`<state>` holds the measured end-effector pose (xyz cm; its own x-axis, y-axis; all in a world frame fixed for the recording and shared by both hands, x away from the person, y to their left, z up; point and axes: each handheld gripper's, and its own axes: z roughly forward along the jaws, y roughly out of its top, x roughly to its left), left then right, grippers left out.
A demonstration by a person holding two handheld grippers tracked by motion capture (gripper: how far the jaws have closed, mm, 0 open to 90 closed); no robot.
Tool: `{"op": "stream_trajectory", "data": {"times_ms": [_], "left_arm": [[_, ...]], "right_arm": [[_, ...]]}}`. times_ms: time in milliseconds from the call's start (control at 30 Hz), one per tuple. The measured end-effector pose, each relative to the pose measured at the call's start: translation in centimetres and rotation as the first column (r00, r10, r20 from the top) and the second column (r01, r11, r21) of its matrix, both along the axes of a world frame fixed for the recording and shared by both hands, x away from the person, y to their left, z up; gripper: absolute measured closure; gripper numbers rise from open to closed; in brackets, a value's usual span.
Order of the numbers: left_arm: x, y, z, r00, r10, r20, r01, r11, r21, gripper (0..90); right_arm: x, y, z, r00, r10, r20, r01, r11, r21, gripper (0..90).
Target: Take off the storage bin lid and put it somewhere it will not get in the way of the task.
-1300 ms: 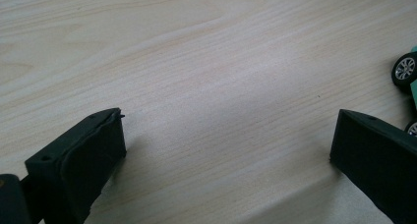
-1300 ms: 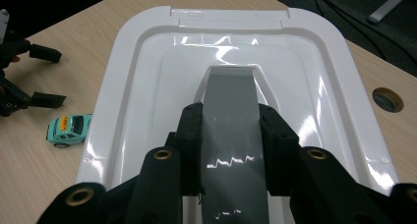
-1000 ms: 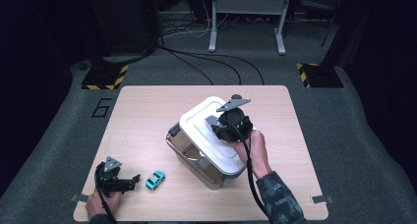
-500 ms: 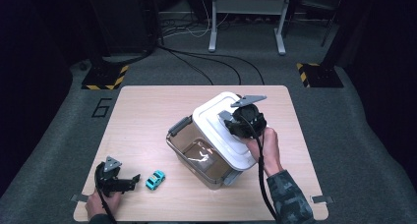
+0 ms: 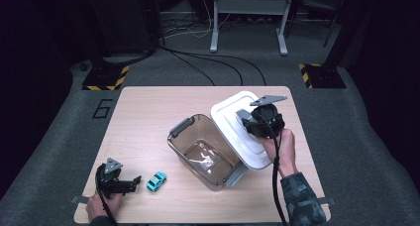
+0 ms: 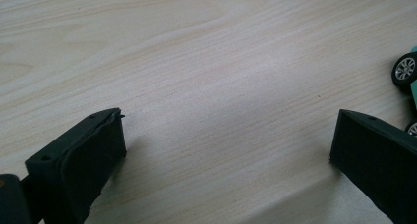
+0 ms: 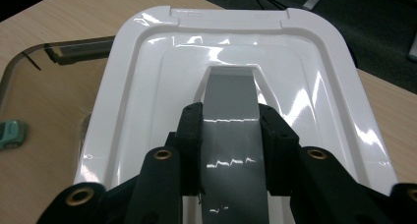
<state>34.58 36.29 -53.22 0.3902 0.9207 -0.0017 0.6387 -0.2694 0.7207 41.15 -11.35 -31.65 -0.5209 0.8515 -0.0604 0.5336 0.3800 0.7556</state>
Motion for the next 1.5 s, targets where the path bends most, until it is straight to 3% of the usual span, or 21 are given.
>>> {"op": "stream_trajectory", "data": {"times_ms": [367, 633, 1100, 1500], "left_arm": [[0.0, 0.0, 0.0, 1.0, 0.001, 0.0, -0.001, 1.0, -0.001, 0.0], [0.0, 0.0, 0.0, 1.0, 0.001, 0.0, -0.001, 1.0, -0.001, 0.0], [0.0, 0.0, 0.0, 1.0, 0.001, 0.0, -0.001, 1.0, -0.001, 0.0], [0.0, 0.0, 0.0, 1.0, 0.0, -0.002, 0.0, 1.0, 0.001, 0.0]], "right_arm": [[0.6, -2.3, -0.7, 0.9975, -0.069, -0.01, 0.069, 0.998, 0.008, 66.7], [1.1, -4.3, -1.6, 0.9906, -0.136, -0.015, 0.137, 0.99, 0.021, 66.6], [1.9, -6.3, -3.8, 0.9745, -0.221, -0.037, 0.222, 0.975, 0.017, 66.6], [2.7, -7.4, -6.0, 0.9555, -0.287, -0.067, 0.288, 0.957, 0.006, 66.5]]}}
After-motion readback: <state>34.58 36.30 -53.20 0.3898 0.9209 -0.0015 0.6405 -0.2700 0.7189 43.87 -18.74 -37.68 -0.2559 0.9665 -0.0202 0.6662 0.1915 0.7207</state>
